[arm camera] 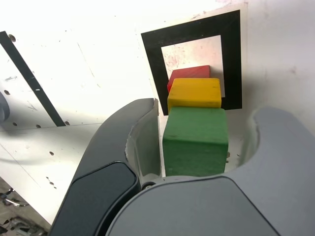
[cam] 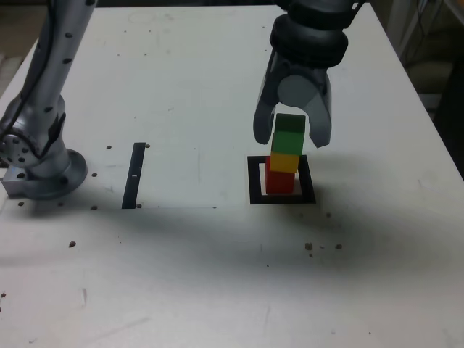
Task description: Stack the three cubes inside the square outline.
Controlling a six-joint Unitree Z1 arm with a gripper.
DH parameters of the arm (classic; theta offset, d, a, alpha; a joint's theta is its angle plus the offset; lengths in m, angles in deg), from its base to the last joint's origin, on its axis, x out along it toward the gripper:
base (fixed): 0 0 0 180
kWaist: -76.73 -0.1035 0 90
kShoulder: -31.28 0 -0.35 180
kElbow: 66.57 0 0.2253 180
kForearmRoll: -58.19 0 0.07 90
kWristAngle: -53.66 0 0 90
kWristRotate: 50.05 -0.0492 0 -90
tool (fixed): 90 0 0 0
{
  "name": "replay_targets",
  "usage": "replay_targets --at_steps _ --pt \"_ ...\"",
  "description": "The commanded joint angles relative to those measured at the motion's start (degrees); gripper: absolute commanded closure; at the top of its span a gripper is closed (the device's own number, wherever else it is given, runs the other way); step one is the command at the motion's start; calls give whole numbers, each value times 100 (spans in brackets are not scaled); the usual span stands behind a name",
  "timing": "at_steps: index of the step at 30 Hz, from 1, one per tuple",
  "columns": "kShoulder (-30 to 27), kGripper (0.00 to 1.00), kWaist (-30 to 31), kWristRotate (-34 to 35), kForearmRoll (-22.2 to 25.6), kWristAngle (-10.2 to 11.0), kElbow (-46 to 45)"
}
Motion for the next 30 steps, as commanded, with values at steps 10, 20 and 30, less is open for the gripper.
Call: replay_targets --at_steps 10,20,30 --pt "-646 1 -27 39 -218 209 -361" --pt "-1606 1 -67 79 -492 369 -1505" --pt "-2733 0 -75 192 -1231 357 -3253"
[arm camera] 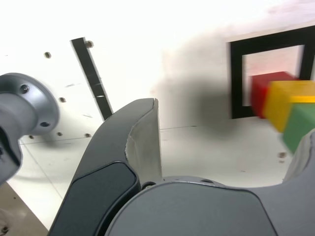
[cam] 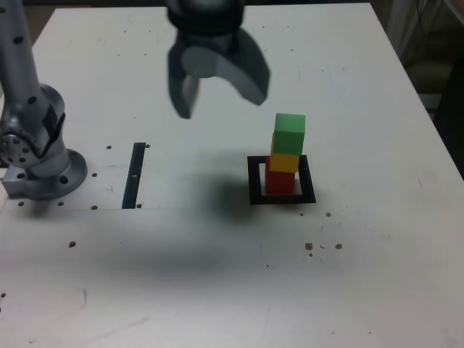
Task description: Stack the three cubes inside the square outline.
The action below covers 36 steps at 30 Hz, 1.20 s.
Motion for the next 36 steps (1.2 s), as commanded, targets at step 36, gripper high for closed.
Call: replay_targets --at_steps 36 --pt "-1117 0 -154 64 -2229 -402 -4034"
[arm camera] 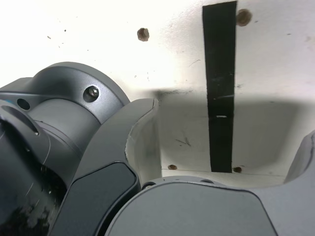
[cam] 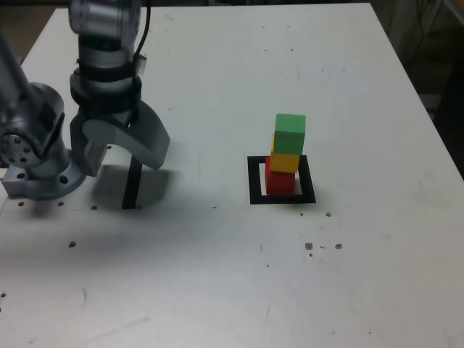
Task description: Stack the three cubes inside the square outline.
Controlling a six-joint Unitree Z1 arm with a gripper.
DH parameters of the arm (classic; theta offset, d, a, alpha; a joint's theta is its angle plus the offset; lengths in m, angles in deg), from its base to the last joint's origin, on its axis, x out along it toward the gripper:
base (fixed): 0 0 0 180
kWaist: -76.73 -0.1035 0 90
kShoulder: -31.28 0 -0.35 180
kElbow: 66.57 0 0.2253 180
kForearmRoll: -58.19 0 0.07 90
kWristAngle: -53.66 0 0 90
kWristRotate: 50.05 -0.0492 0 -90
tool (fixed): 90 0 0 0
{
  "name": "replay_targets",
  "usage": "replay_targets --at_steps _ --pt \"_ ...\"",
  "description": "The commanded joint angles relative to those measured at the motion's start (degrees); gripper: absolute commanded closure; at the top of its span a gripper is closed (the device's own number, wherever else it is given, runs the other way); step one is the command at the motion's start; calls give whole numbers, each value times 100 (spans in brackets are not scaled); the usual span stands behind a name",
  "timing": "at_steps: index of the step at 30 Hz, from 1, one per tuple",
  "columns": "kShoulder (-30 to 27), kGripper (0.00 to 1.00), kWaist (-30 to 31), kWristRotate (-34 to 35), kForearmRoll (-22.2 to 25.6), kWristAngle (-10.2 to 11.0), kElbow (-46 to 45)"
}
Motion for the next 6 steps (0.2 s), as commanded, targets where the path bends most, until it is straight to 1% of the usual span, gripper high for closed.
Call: replay_targets --at_steps 1,6 --pt "27 0 -12 -3 -38 -17 -23" --pt "14 1 -12 -7 -9 -14 23"
